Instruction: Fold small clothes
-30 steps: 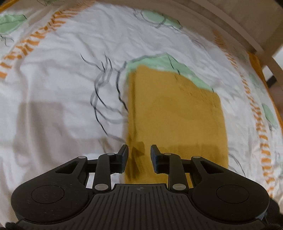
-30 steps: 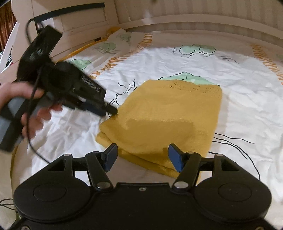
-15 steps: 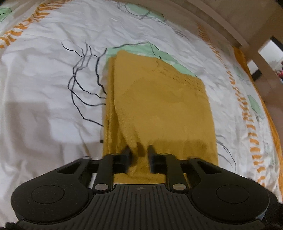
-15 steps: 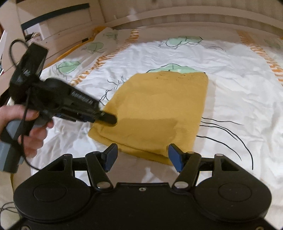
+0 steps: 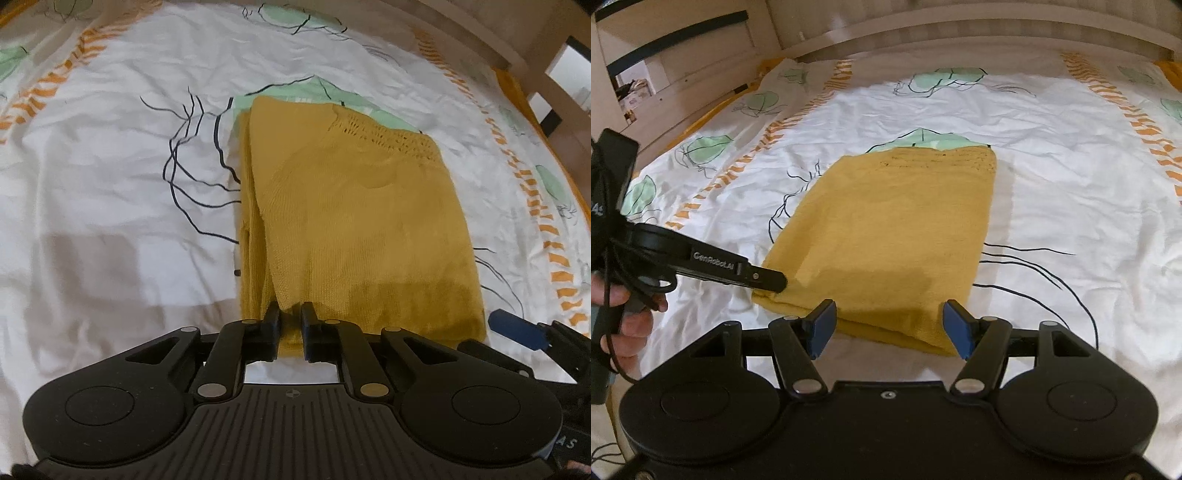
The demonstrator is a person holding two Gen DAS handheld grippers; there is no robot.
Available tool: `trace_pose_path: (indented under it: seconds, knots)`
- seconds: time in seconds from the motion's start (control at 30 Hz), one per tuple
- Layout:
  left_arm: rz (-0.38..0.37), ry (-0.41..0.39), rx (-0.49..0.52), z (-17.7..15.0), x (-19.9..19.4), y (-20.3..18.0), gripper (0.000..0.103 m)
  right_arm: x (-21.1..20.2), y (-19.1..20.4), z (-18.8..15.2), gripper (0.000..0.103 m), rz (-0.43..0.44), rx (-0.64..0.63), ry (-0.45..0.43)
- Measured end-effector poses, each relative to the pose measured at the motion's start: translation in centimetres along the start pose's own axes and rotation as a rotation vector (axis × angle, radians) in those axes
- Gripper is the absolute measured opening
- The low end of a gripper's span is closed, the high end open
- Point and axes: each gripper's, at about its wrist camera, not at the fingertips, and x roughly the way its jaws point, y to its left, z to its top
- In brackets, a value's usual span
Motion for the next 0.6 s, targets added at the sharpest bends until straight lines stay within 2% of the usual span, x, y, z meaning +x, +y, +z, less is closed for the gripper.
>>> trace_pose_path:
  seconds: [0.1, 0.2, 0.33, 0.6]
  knots:
    - [0.03, -0.03, 0.01, -0.1, -0.9, -0.2, 0.028, -0.1, -0.2, 0.1, 0.074, -0.016, 0.007, 0.0]
    - [0.048, -0.081, 0.015, -0.1, -2.0, 0.0, 0.028, 0.0, -0.5, 0.4, 0.076, -0.024, 0.021, 0.003]
    - [0.055, -0.128, -0.033, 0.3, -3.1, 1.1, 0.032, 0.2, -1.1, 1.0, 0.079, -0.027, 0.048, 0.006]
    - [0.077, -0.109, -0.062, 1.2, -2.6, 2.0, 0.035, 1.1, -3.2, 2.5, 0.092, -0.019, 0.134, 0.008]
